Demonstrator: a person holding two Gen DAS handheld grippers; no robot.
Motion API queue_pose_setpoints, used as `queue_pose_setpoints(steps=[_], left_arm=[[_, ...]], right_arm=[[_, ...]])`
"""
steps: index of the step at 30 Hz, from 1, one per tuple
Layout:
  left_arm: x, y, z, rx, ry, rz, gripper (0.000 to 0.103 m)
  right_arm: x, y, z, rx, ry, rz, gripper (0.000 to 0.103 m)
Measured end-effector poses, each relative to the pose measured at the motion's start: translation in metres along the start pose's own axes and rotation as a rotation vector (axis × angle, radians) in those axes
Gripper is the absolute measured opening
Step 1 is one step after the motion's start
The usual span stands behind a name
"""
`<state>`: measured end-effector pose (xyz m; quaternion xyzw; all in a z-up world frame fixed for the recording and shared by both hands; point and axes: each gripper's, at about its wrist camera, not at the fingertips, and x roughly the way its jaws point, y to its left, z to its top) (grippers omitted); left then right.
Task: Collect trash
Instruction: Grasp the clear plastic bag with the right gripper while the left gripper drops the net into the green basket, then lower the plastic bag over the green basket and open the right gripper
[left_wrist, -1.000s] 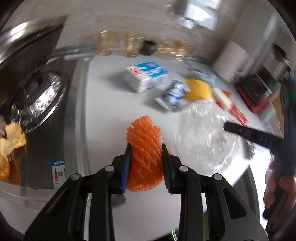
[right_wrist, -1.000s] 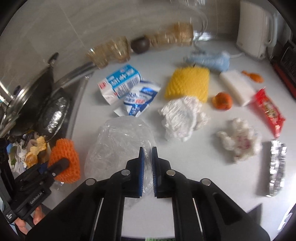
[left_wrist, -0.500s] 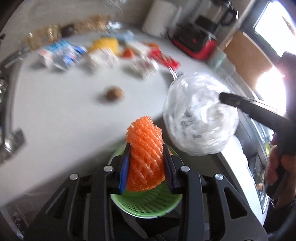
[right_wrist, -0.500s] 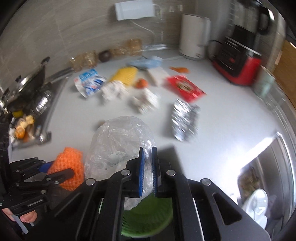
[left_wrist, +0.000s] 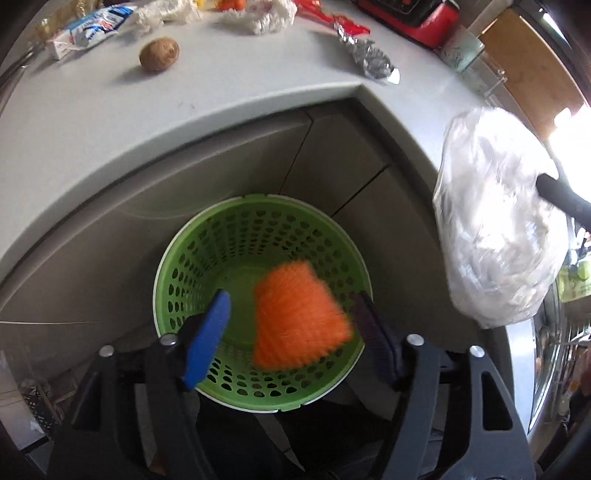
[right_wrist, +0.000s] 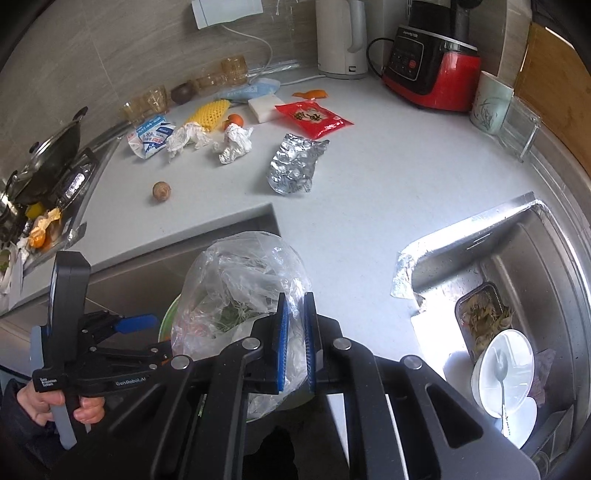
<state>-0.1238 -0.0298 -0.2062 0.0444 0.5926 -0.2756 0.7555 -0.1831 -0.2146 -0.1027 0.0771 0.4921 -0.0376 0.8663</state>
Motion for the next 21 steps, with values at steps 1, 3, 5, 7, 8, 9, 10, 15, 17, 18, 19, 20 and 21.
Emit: queue_pose_setpoints(steps=[1,3,5,7,8,9,10,15,17,18,19,20,21], left_arm=[[-0.004,0.000,0.002,-0.006,-0.016,0.003,0.075],[-0.019,0.000,0.004,-0.015,-0.064,0.020,0.078],[-0.031,0.001,0.008,-0.024,-0.097,0.047,0.080],[-0.047,0.004,0.013,-0.043,-0.140,0.083,0.083],[-0.055,0.007,0.018,-0.059,-0.170,0.105,0.085],[-0.064,0.010,0.019,-0.069,-0.191,0.126,0.088],[-0.072,0.013,0.020,-0.079,-0.213,0.147,0.089],[-0.113,0.031,0.020,-0.133,-0.308,0.224,0.095],[-0.120,0.038,0.021,-0.153,-0.322,0.228,0.095],[-0.123,0.042,0.021,-0.163,-0.327,0.227,0.095],[-0.125,0.044,0.021,-0.172,-0.331,0.223,0.095],[-0.126,0.047,0.021,-0.182,-0.334,0.219,0.095],[-0.126,0.048,0.022,-0.187,-0.336,0.216,0.095]], right_arm=[[0.000,-0.001,-0.001,-0.003,0.000,0.007,0.010],[0.000,-0.001,-0.002,-0.010,0.001,0.018,0.011],[0.001,0.002,-0.003,-0.024,0.003,0.032,0.011],[0.004,0.006,-0.004,-0.043,0.008,0.048,0.011],[0.005,0.010,-0.006,-0.060,0.012,0.056,0.011],[0.006,0.012,-0.007,-0.071,0.014,0.060,0.011],[0.008,0.017,-0.009,-0.087,0.016,0.066,0.011],[0.017,0.035,-0.015,-0.137,0.040,0.109,0.016],[0.019,0.041,-0.016,-0.154,0.045,0.120,0.051],[0.019,0.044,-0.016,-0.161,0.039,0.119,0.063],[0.017,0.047,-0.016,-0.167,0.023,0.113,0.078],[0.014,0.049,-0.014,-0.176,0.007,0.111,0.082],[0.013,0.051,-0.013,-0.180,0.003,0.115,0.082]])
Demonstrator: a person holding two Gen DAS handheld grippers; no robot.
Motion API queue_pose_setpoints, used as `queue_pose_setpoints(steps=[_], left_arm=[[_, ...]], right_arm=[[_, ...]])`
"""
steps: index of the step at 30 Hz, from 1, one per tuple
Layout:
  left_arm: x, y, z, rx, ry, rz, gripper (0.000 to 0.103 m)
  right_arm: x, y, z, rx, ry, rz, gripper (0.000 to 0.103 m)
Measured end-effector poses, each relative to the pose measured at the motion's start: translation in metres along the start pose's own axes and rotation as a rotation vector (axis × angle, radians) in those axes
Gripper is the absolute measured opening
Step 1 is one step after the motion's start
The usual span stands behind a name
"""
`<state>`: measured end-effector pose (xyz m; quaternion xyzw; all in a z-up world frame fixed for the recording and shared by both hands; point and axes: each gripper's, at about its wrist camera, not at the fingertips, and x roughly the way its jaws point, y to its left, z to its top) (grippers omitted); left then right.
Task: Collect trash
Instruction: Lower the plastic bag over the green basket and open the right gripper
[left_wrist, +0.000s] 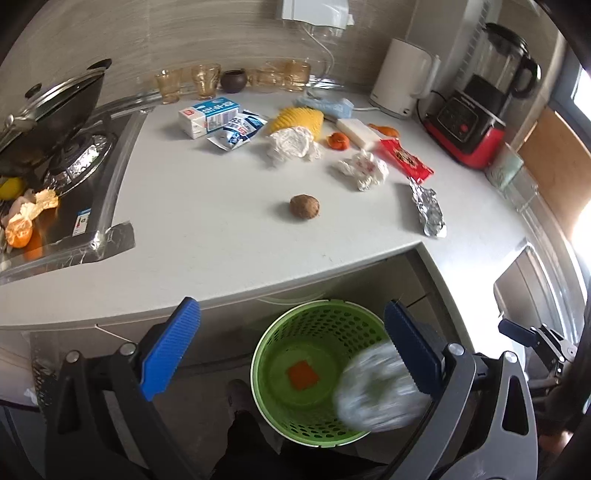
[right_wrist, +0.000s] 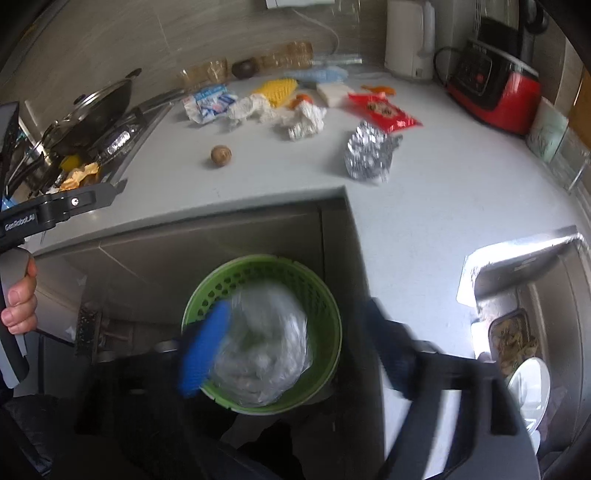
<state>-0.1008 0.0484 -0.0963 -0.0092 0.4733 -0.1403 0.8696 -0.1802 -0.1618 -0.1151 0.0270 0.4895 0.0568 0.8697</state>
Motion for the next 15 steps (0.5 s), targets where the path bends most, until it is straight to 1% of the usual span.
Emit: queue_pose_setpoints(steps=[6,10,15], left_arm=[[0.010,0.005,0.008,-0.008,0.004,-0.023,0.095],[0.022,0.005,0.022,0.020,0.000,-0.050,0.095],[0.045,0.004,0.043,0.054,0.011,-0.069,0.095]], right_arm=[[-0.003,0.000,0.017,0.041,-0.021,-0.012,0.082],[-0.005,0.001,0.029,0.078,-0.053,-0.059,0.087],[-0.002,0.002,0.043,0.155,-0.081,-0.115,0.089]])
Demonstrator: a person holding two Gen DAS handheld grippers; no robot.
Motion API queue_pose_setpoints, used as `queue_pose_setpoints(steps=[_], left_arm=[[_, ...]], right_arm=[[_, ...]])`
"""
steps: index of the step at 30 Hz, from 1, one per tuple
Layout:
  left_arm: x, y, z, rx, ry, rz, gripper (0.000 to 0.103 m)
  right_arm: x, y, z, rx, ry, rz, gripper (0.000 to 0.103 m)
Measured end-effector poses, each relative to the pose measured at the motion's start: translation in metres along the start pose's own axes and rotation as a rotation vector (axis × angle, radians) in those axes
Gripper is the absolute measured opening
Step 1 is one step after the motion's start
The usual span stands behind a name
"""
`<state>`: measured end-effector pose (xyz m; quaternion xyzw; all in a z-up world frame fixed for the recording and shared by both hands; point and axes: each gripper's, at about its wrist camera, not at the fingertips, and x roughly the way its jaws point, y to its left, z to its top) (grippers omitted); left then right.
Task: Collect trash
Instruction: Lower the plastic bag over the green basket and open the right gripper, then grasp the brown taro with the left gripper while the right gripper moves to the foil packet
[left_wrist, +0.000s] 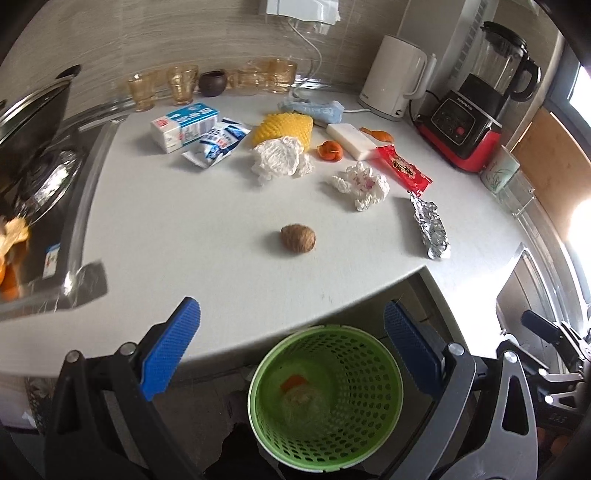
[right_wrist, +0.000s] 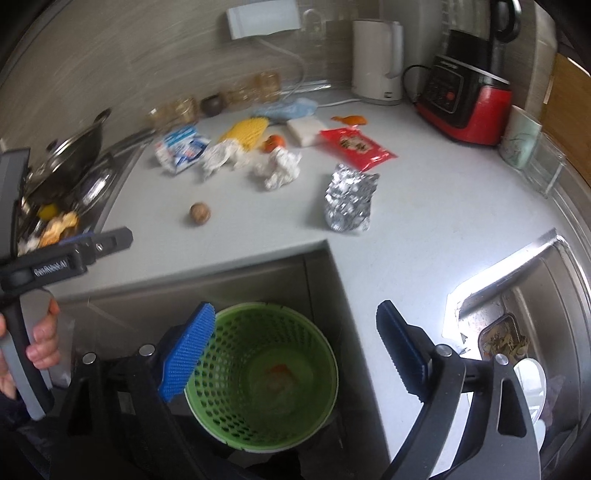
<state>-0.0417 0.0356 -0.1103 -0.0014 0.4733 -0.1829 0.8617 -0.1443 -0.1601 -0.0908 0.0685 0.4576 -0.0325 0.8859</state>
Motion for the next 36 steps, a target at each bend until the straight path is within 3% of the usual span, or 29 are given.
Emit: queue_pose_setpoints(steps=[10,19,24,36], left_arm=[[0.073,-0.003,0.034,0.033,0.026,0.011,0.091],[0.118,-0.004,0.040,0.043,0.072,0.001,0.065],[0.124,-0.007,0.042,0.070,0.058,-0.002,0.038],[0.114,-0.012,0.043,0.126,0.053,-0.039,0.037]], right_arm=[[0.017,-0.002,0.023,0.137,-0.009,-0.102,0.090],[0.041,-0.007,0.037,0.163,0.020,-0.142,0.090],[0.049,-0.011,0.048,0.166,0.020,-0.155,0.090],[0.095,-0.029,0.074,0.208,0.052,-0.175,0.090]])
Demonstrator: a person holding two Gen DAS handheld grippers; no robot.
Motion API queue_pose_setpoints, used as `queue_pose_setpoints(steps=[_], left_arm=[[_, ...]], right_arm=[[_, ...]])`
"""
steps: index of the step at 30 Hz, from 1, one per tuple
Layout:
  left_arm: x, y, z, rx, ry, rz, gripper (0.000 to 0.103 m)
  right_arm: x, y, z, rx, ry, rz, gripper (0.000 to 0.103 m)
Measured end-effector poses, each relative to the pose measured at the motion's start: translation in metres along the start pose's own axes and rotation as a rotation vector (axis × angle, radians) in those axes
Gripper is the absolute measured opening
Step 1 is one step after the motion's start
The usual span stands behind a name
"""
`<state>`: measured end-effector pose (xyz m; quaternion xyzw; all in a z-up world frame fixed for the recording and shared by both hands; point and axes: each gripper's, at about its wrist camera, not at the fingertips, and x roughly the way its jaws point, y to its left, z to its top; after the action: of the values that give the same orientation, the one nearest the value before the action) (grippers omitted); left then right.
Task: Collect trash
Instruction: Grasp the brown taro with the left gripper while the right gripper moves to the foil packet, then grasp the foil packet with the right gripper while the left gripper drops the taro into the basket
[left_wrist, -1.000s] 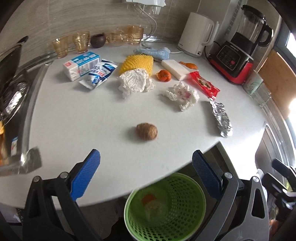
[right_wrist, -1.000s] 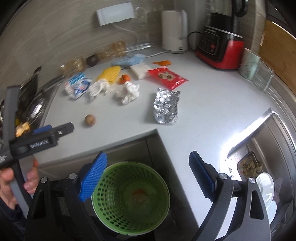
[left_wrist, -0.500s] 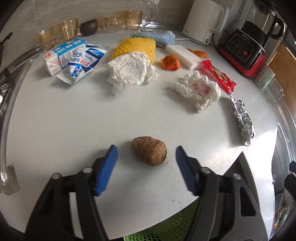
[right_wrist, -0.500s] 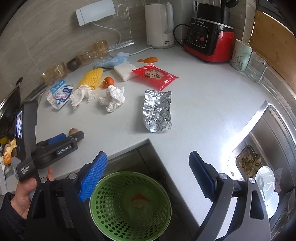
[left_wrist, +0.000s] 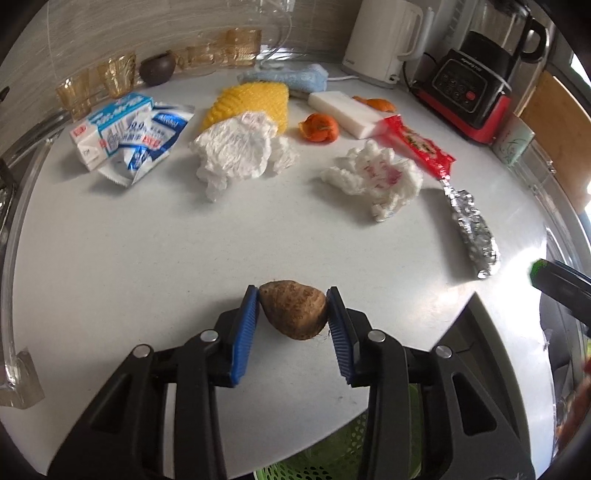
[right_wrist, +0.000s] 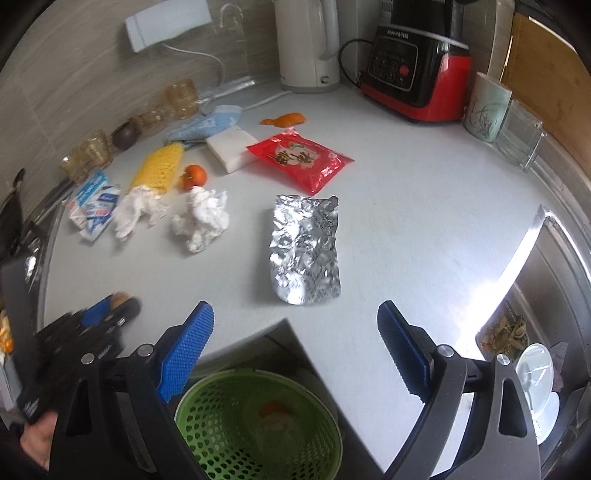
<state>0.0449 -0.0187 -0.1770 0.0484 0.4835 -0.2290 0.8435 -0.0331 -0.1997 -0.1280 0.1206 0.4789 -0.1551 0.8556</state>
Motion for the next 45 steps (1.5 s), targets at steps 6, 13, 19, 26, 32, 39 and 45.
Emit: queue_pose_setpoints(steps=[6,13,19,26,32,39,45], left_arm=[[-0.023,-0.010,0.008,0.064,-0.035,-0.021,0.037],[-0.032,-0.013,0.014,0.102,-0.036,-0.058,0.037],[-0.031,-0.010,0.016,0.112,-0.027,-0.061,0.037],[-0.042,-0.011,0.014,0.132,-0.042,-0.057,0.037],[-0.061,-0.019,0.004,0.171,-0.025,-0.109,0.037],[-0.090,-0.041,-0.029,0.263,0.002,-0.143,0.037],[-0.109,-0.060,-0.062,0.283,0.014,-0.118,0.037]], right_arm=[[0.047,-0.003,0.022,0.031,0.039,-0.053,0.090],[0.078,0.000,0.034,0.041,0.080,-0.103,0.090],[0.087,0.008,0.035,0.015,0.101,-0.110,0.060],[0.078,0.007,0.034,0.020,0.091,-0.079,0.053],[0.036,0.003,0.019,0.003,0.060,-0.045,0.053],[-0.029,0.002,-0.028,-0.065,0.062,-0.005,0.053],[-0.069,0.003,-0.068,-0.112,0.074,0.051,0.054]])
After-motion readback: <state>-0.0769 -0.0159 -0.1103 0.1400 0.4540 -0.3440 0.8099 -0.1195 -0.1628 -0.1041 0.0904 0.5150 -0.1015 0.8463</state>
